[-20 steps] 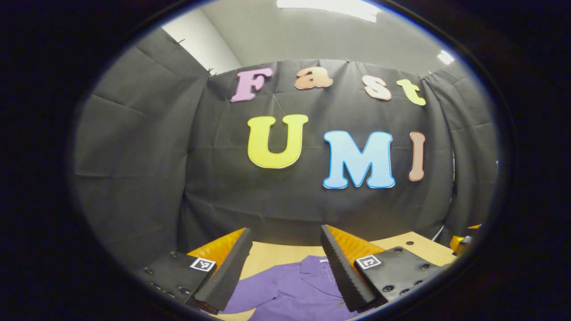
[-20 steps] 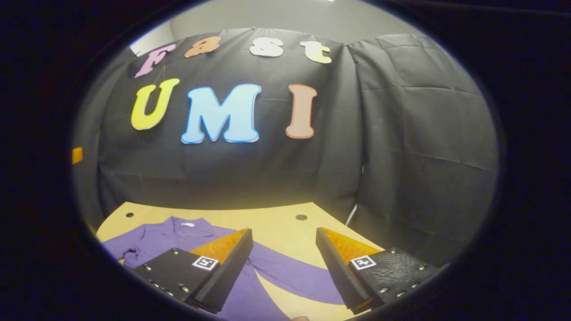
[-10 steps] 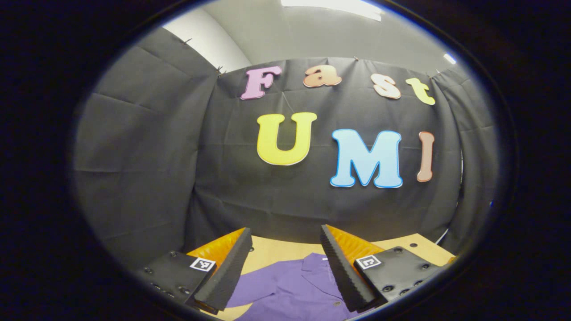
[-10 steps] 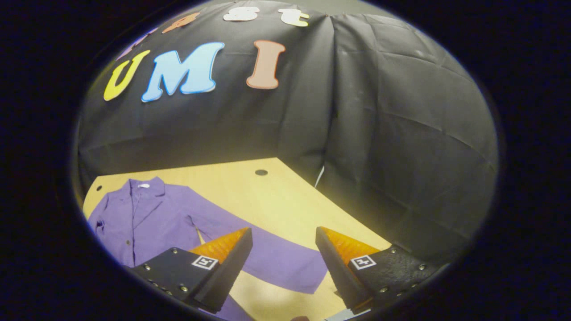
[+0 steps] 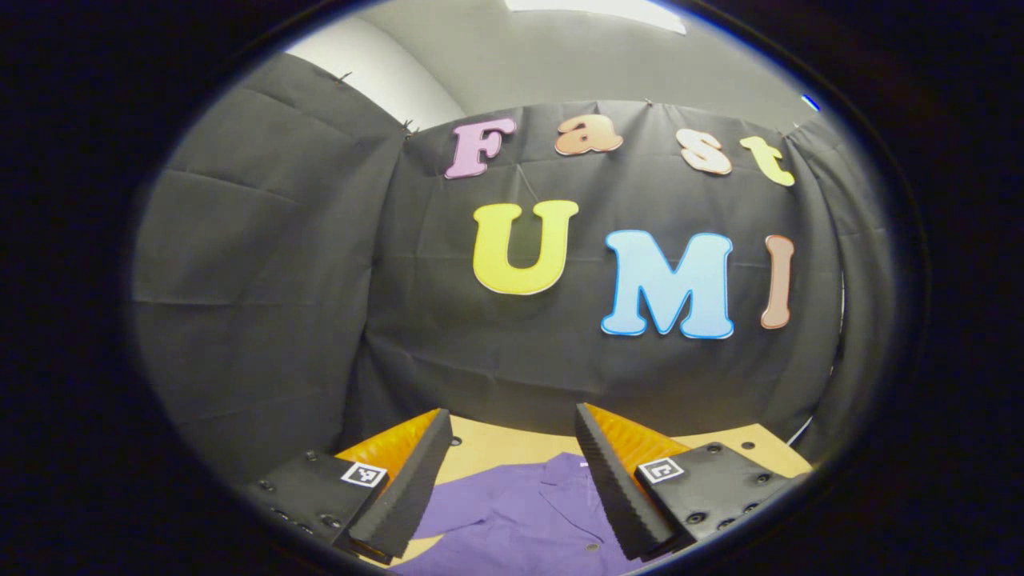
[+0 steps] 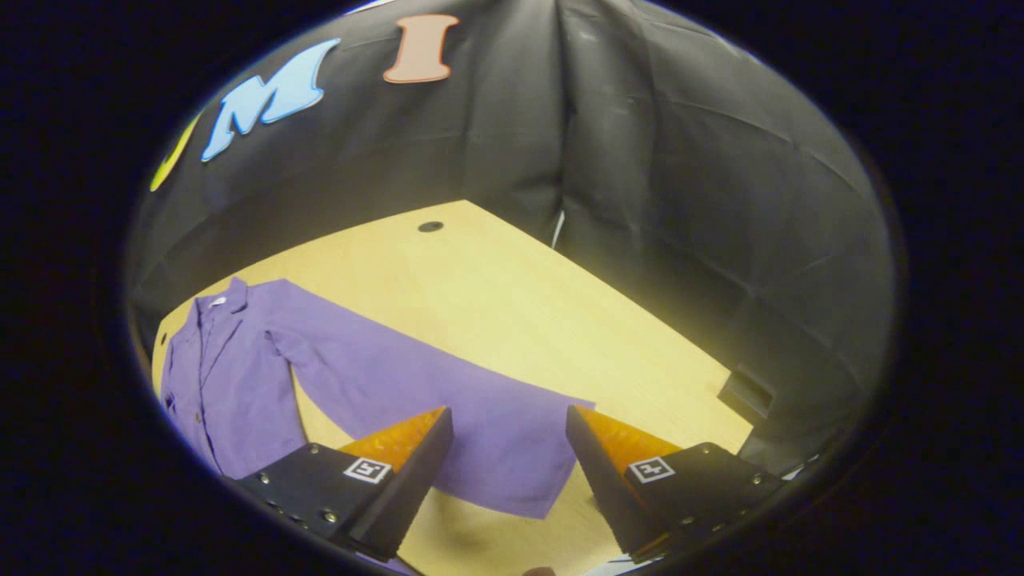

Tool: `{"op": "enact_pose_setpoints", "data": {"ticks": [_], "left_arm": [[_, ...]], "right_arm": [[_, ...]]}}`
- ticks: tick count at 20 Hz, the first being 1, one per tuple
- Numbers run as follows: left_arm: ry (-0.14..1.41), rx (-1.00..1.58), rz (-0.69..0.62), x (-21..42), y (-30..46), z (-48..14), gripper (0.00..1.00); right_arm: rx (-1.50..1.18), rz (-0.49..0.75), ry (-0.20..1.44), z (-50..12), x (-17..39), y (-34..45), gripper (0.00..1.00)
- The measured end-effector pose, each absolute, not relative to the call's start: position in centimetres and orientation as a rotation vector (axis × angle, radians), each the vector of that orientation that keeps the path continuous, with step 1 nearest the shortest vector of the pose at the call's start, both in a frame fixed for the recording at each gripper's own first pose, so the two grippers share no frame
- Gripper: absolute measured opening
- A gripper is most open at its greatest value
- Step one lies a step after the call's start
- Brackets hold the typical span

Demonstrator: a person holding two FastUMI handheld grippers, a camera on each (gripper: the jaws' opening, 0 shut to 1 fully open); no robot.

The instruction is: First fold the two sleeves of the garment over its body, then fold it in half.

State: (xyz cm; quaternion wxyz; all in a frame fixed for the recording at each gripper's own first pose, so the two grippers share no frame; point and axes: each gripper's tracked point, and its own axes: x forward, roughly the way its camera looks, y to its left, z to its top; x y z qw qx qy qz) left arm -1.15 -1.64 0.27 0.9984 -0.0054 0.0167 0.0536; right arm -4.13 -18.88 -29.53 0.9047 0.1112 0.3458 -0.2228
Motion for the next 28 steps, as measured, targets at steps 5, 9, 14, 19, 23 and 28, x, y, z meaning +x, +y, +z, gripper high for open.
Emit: {"op": "enact_pose_setpoints", "data": {"ticks": [5,9,14,19,23,28], "left_arm": [[0.017,0.038,0.097,-0.7,-1.0,1.0,0.98],[0.023,0.033,0.082,-0.3,-0.2,0.6,0.98],[0.028,0.026,0.063,-0.1,0.7,0.3,0.99],[0.039,0.021,0.048,0.2,1.4,-0.4,0.99],[0.027,0.052,0.044,0.0,2.2,-0.3,0.98],[0.037,0.032,0.045,-0.3,3.2,-0.9,0.98]], "right_arm": [[0.291,-0.550,0.800,-32.1,-4.8,-20.0,0.93],[0.321,-0.585,0.828,-33.3,-5.2,-19.6,0.93],[0.385,-0.586,0.834,-34.4,-5.2,-19.0,0.96],[0.385,-0.558,0.830,-34.0,-4.7,-18.6,0.81],[0.413,-0.551,0.821,-34.2,-4.1,-18.3,0.33],[0.429,-0.533,0.793,-33.6,-3.7,-18.2,0.05]]}}
